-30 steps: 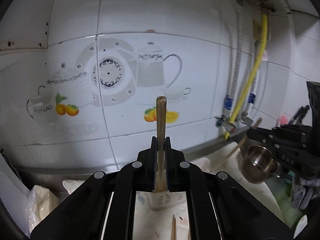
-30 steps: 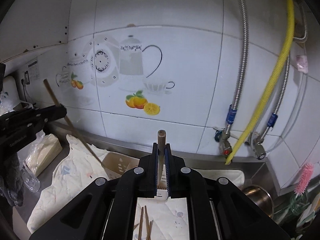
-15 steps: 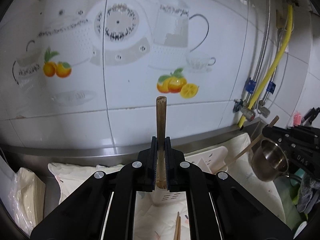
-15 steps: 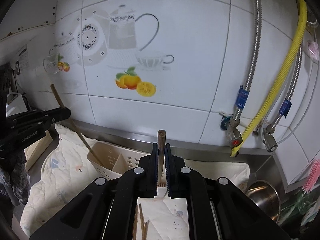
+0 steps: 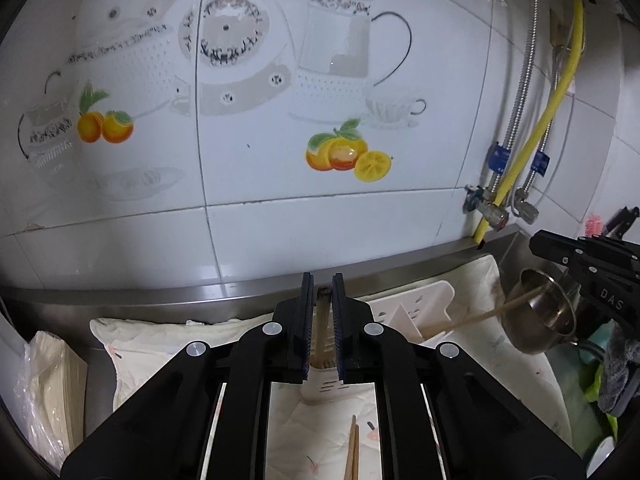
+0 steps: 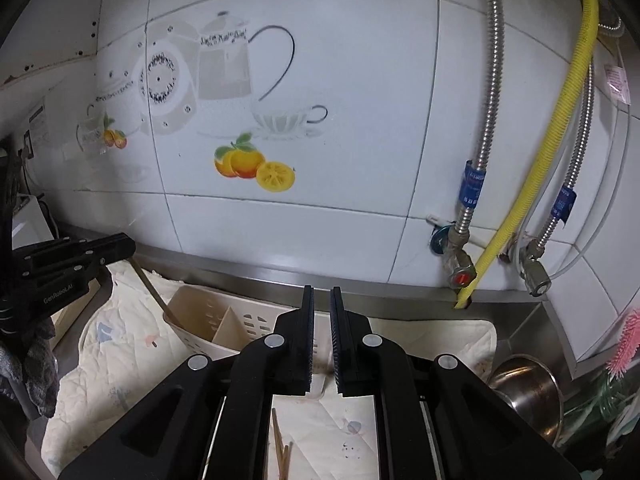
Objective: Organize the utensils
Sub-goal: 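Lower the chopsticks into the holder and open both grippers, then move back to the pile and grasp a chopstick with each gripper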
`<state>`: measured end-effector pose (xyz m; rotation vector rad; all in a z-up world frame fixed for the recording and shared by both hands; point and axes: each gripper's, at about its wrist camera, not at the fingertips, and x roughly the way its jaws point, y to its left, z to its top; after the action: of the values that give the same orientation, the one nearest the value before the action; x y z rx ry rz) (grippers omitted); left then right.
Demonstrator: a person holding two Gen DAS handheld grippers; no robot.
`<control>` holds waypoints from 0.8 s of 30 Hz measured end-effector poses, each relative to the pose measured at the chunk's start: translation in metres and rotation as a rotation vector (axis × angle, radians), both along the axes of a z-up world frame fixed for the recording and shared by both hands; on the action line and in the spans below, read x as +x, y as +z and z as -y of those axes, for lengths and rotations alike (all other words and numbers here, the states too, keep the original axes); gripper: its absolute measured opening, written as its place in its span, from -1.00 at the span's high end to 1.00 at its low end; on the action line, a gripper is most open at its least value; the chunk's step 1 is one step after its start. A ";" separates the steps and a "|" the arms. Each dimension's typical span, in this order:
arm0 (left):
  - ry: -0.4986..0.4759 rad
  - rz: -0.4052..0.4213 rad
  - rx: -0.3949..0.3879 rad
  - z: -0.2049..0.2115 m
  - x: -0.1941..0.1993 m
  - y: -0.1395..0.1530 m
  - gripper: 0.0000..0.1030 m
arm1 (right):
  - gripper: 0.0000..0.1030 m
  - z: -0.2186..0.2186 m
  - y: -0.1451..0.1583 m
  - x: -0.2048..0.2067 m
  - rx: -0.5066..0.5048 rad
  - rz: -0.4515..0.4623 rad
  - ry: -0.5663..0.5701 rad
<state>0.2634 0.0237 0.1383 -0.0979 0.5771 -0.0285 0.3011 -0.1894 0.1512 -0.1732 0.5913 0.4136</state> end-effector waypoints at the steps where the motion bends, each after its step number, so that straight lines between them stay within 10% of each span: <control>1: 0.001 0.005 -0.004 0.000 -0.002 0.002 0.74 | 0.75 0.001 0.002 -0.002 0.000 0.009 -0.004; 12: 0.029 0.060 -0.056 -0.012 -0.072 0.006 0.22 | 0.45 0.021 0.009 -0.074 0.067 0.085 0.006; 24: 0.074 -0.012 -0.128 -0.031 -0.154 -0.065 0.13 | 0.44 0.034 -0.088 -0.164 0.071 -0.017 0.000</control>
<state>0.1099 0.0546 0.0735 -0.2438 0.5834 0.0075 0.1373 -0.2237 0.0634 -0.1018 0.5920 0.4353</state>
